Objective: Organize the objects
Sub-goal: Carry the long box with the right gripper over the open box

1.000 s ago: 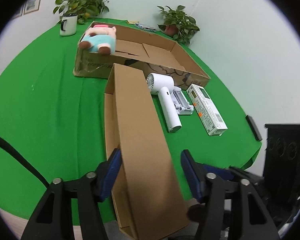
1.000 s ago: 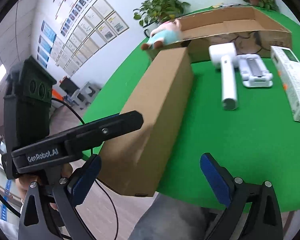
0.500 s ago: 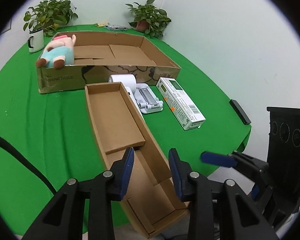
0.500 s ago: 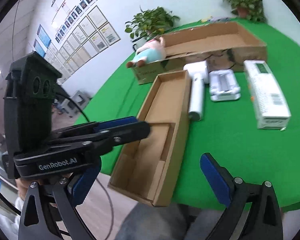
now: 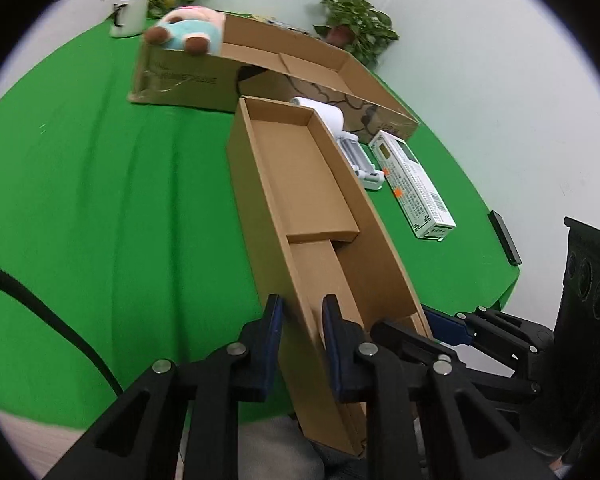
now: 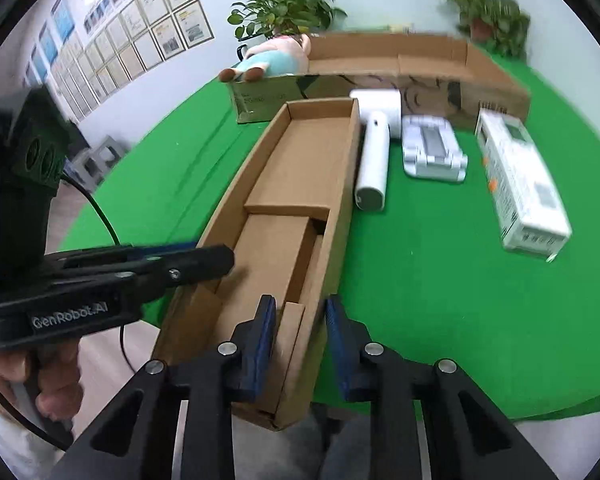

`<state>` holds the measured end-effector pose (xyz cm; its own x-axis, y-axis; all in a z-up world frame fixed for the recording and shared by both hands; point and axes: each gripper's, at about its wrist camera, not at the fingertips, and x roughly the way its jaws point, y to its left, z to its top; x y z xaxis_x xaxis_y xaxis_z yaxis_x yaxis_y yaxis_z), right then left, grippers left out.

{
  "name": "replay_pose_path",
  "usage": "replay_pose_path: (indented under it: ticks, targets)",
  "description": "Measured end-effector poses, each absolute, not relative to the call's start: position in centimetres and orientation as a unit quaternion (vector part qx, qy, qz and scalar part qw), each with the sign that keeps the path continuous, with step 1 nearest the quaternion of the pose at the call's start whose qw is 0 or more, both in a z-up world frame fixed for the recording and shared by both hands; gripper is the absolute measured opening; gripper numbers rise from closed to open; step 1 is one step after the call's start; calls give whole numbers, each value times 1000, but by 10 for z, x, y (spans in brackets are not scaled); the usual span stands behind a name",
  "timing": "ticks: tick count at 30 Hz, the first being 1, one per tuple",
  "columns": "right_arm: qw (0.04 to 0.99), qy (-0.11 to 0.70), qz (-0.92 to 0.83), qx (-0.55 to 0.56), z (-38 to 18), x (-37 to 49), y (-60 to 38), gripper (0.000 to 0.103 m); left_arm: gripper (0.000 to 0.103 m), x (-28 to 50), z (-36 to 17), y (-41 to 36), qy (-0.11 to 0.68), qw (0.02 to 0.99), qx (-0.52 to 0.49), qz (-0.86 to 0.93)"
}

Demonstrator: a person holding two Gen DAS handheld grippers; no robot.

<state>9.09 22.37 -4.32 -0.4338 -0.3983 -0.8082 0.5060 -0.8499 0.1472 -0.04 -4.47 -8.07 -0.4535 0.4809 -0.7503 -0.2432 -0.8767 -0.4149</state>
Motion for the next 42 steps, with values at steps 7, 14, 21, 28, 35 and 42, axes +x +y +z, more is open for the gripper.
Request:
replay_pose_path:
  ticks: [7, 14, 21, 28, 35, 42]
  targets:
    - [253, 49, -846, 467, -47, 79, 218, 21, 20, -6, -82, -49, -138, 209, -480, 841]
    - [236, 54, -851, 466, -40, 65, 210, 17, 19, -12, -69, -40, -113, 201, -466, 854]
    - [233, 32, -886, 399, 10, 69, 213, 17, 19, -11, -12, -40, -95, 206, -391, 892]
    - [231, 28, -917, 323, 66, 50, 204, 17, 18, -30, 47, -40, -81, 210, -320, 920]
    - [221, 28, -929, 295, 98, 13, 193, 16, 18, -67, 71, -39, -76, 216, -296, 927]
    - [212, 32, -935, 282, 120, -41, 177, 16, 17, -120, 85, -40, -76, 217, -286, 930]
